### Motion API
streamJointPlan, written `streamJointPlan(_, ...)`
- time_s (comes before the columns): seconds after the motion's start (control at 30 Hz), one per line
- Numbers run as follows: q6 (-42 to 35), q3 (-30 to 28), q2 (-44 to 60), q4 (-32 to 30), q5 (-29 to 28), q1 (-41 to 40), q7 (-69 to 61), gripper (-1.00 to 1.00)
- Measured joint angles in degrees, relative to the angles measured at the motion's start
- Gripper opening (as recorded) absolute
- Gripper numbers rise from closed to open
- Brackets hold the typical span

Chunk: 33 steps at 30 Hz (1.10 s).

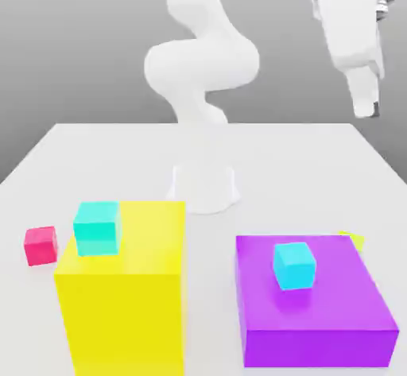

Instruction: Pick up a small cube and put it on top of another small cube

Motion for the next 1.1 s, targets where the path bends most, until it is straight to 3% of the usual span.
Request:
streamJointPlan(0.63, 14.65, 3.67, 22.15, -13.80, 2.04, 21.07, -48.97, 0.00)
streamJointPlan(0.87, 25.51, 2.43, 35.67, -12.40, 0.33, 22.25, -50.48, 0.00)
streamJointPlan(0.9, 26.90, 2.11, 37.37, -12.10, 0.19, 22.53, -50.39, -1.00)
streamJointPlan(1.1, 27.46, 1.95, 38.22, -11.94, 0.17, 22.69, -50.38, -1.00)
